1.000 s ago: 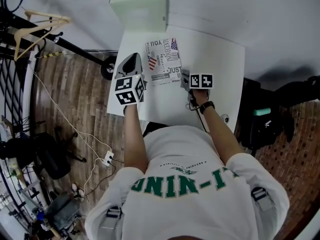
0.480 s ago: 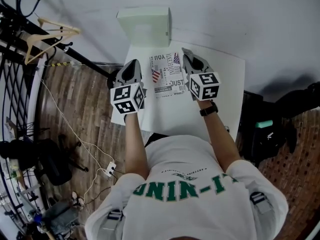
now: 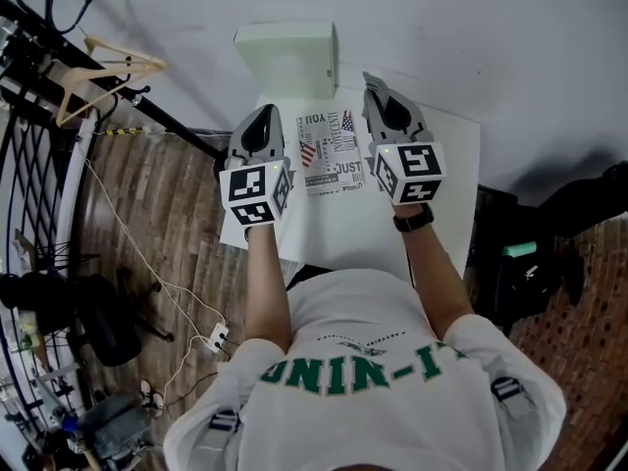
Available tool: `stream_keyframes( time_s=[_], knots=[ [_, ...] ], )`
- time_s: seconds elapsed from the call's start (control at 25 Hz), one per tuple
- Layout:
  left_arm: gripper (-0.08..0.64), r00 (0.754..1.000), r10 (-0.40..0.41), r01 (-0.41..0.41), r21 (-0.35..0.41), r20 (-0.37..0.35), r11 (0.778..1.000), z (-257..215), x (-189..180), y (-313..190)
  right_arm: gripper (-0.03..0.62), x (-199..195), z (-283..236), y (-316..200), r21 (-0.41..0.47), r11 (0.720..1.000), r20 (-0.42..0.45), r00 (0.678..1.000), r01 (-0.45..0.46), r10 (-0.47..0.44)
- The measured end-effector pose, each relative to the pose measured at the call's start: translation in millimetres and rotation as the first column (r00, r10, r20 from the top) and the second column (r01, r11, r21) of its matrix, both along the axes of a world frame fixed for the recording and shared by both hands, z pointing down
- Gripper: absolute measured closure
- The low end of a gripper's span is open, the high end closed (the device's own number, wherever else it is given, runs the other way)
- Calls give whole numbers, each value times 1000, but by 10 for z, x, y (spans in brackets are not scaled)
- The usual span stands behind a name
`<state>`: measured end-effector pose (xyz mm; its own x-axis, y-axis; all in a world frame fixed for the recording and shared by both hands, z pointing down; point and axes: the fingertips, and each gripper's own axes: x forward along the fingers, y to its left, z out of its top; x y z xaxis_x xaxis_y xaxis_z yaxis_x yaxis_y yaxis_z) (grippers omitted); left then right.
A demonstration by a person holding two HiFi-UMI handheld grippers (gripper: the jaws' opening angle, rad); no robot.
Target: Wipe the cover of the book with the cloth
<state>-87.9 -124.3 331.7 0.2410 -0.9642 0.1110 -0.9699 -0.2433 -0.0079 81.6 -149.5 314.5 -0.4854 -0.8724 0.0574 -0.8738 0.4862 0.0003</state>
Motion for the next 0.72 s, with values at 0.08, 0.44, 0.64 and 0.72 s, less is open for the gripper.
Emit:
stream_keyframes(
  time_s=[0.08, 0.44, 0.64, 0.72],
  knots=[
    [546, 1000, 0, 0, -1, 3, 1000, 2, -4, 21, 560, -3, 23, 15, -8, 1000, 2, 1000, -1, 1],
    [547, 1000, 3, -3, -9, 11, 1000, 15, -3, 119, 560, 80, 114, 138, -42, 999, 10, 1000, -21, 22],
    [548, 1000, 10, -10, -9, 12, 1000, 25, 38, 169, 560, 155, 146, 222, -51, 998, 2, 1000, -29, 29],
    [546, 1000, 10, -10, -18, 12, 1000, 79, 65, 188, 560, 193, 183, 252, -57, 998, -4, 1000, -27, 27]
  ],
)
